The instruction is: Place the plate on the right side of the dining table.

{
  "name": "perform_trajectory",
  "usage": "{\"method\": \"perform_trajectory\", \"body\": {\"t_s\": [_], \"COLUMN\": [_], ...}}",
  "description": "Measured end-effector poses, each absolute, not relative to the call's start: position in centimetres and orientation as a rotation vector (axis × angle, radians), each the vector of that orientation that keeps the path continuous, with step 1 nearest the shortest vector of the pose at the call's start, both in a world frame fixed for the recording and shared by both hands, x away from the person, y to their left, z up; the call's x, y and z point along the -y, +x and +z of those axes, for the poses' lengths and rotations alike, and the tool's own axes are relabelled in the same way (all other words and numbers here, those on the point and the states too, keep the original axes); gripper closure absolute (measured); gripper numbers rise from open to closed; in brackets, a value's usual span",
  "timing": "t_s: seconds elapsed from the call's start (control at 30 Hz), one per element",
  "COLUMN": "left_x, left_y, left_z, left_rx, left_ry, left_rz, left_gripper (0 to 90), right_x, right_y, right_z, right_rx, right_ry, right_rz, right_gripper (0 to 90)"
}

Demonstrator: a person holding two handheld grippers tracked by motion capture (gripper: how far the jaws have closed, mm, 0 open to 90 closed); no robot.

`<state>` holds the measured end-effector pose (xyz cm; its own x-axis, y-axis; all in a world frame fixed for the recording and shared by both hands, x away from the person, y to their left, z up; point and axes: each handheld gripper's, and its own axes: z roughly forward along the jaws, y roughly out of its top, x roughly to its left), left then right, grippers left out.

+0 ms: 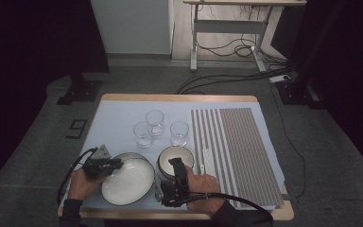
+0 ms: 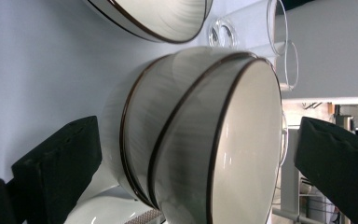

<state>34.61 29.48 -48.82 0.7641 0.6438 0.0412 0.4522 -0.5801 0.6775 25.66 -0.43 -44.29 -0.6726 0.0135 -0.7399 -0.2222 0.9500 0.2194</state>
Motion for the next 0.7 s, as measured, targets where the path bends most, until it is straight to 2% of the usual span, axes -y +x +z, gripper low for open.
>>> {"method": "perform_trajectory", "body": {"t_s": [0.7], "left_x": [-29.5], "left_y": [34.6], "left_z": [-48.8], "left_rx": [-0.817], "left_ry": [2.29], "left_rz": [0.371], "left_gripper": [77.3], "right_x": [-3.1], "right_y": [24.0], "right_z": [-44.7], "right_rx": [-2.285], "right_ry": [-0.336], "right_rz": [0.482], "right_gripper": [9.5]}}
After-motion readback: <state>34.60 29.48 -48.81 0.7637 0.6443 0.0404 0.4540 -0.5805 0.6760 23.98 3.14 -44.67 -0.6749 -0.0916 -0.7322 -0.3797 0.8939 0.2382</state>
